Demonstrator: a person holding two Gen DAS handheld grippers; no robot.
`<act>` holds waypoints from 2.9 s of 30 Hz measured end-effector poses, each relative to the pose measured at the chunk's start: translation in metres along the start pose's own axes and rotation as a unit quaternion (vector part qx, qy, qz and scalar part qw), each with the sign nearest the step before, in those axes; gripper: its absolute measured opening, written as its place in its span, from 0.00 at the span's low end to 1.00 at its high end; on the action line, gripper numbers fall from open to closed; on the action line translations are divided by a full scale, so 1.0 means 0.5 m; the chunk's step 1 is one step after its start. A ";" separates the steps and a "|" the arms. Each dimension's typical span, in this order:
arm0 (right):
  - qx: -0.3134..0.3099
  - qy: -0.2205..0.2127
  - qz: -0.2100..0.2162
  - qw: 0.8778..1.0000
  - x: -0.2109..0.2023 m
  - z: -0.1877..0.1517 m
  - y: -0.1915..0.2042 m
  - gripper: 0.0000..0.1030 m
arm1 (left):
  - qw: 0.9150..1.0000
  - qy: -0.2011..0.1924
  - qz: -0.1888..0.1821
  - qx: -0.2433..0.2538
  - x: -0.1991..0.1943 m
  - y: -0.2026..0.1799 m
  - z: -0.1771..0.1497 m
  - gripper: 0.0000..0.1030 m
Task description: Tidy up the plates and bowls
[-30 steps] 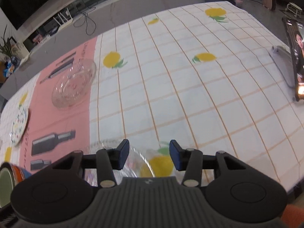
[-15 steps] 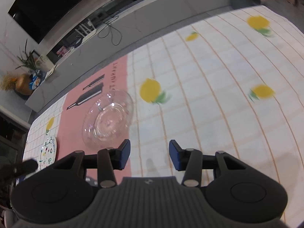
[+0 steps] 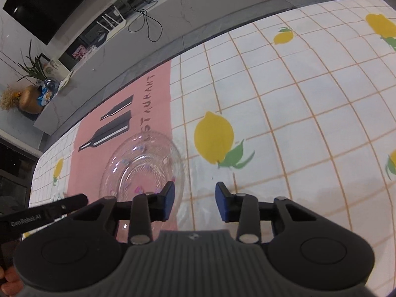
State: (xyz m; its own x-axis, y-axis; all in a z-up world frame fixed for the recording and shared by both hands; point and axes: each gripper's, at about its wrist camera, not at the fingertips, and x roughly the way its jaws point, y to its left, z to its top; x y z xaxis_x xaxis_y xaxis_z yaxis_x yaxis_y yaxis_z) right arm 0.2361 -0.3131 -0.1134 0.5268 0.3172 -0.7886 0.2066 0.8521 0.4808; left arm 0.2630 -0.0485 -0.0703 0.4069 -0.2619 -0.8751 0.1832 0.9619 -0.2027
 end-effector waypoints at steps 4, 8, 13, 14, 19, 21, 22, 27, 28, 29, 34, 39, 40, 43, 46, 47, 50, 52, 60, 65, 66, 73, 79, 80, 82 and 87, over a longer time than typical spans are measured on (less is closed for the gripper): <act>-0.012 0.003 0.004 1.000 0.012 0.008 0.013 0.31 | 1.000 0.005 0.000 -0.005 0.026 0.024 0.000 0.32; -0.013 0.007 0.001 1.000 0.027 0.013 0.017 0.30 | 1.000 0.010 -0.014 -0.016 0.038 0.044 0.001 0.32; -0.010 0.011 0.004 1.000 0.035 0.011 0.015 0.29 | 0.999 0.012 -0.023 -0.021 0.048 0.047 0.001 0.34; -0.010 0.012 0.007 1.000 0.037 0.011 0.015 0.28 | 0.999 0.011 -0.026 -0.019 0.052 0.045 0.001 0.33; -0.016 0.009 0.013 1.000 0.040 0.004 0.021 0.24 | 0.999 0.010 -0.028 -0.020 0.055 0.036 -0.001 0.27; -0.015 0.010 0.015 1.000 0.042 0.002 0.022 0.19 | 0.999 0.010 -0.031 -0.024 0.056 0.033 0.000 0.21; -0.010 0.016 0.022 1.000 0.044 0.001 0.019 0.12 | 0.999 0.010 -0.032 -0.023 0.055 0.030 0.001 0.17; 0.013 0.019 0.033 0.999 0.046 0.000 0.010 0.11 | 1.000 0.003 -0.014 -0.023 0.053 0.017 -0.001 0.16; 0.016 0.020 0.034 0.999 0.046 0.001 0.009 0.08 | 1.000 0.001 -0.011 -0.022 0.052 0.016 -0.002 0.16; 0.016 0.021 0.031 0.999 0.046 0.001 0.009 0.07 | 1.000 -0.001 -0.008 -0.020 0.051 0.014 -0.003 0.15; -0.003 0.026 0.027 0.999 0.042 -0.003 0.021 0.07 | 1.000 0.001 0.005 -0.023 0.044 0.011 -0.003 0.14; 0.018 0.029 0.044 0.998 0.026 0.003 0.013 0.07 | 1.000 0.003 -0.001 -0.021 0.023 0.010 0.000 0.13; 0.021 0.031 0.048 0.998 0.022 0.004 0.011 0.07 | 1.000 0.003 -0.001 -0.020 0.017 0.010 0.001 0.13; 0.028 0.032 0.060 0.997 0.009 -0.002 0.013 0.07 | 1.000 0.000 0.001 -0.015 -0.003 0.009 -0.003 0.13; 0.025 0.033 0.063 0.997 -0.007 -0.016 0.024 0.07 | 1.000 -0.007 0.003 -0.016 -0.029 0.010 -0.009 0.13; 0.024 0.034 0.063 0.997 -0.011 -0.024 0.028 0.07 | 1.000 -0.010 0.003 -0.016 -0.039 0.009 -0.010 0.13; 0.028 0.039 0.062 0.997 -0.029 -0.046 0.034 0.08 | 1.000 -0.016 0.002 -0.016 -0.071 0.001 -0.019 0.13; 0.030 0.045 0.062 0.997 -0.046 -0.061 0.035 0.09 | 1.000 -0.020 0.001 -0.017 -0.094 -0.007 -0.029 0.13; 0.012 0.029 0.059 0.998 -0.146 -0.120 0.029 0.09 | 0.999 -0.032 -0.022 -0.033 -0.173 -0.034 -0.118 0.13; -0.004 0.012 0.048 0.999 -0.216 -0.187 0.006 0.09 | 0.997 -0.030 -0.046 -0.048 -0.213 -0.063 -0.189 0.13; -0.006 0.009 0.047 0.999 -0.230 -0.200 -0.001 0.10 | 0.997 -0.036 -0.048 -0.046 -0.223 -0.073 -0.205 0.13; 0.011 0.007 0.041 0.999 -0.292 -0.279 -0.074 0.11 | 0.995 -0.064 -0.056 -0.045 -0.257 -0.134 -0.320 0.13; 0.009 0.015 0.004 1.000 -0.323 -0.321 -0.109 0.11 | 0.993 -0.061 -0.071 -0.073 -0.241 -0.152 -0.393 0.13; 0.008 0.017 -0.002 1.000 -0.325 -0.327 -0.112 0.11 | 0.993 -0.060 -0.067 -0.075 -0.238 -0.155 -0.407 0.13; -0.002 0.018 -0.011 1.000 -0.326 -0.335 -0.112 0.11 | 0.994 -0.060 -0.056 -0.073 -0.226 -0.160 -0.424 0.13; -0.021 0.022 -0.034 0.999 -0.315 -0.341 -0.101 0.11 | 0.994 -0.056 -0.045 -0.083 -0.207 -0.158 -0.448 0.13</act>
State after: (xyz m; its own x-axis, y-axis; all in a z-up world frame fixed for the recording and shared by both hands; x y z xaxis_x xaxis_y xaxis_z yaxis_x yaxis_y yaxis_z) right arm 0.0022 -0.3353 -0.0787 0.4762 0.2745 -0.8354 0.2054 0.8890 0.4092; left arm 0.0058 -0.0800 -0.0620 0.4949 -0.3463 -0.7970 0.0770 0.9310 -0.3567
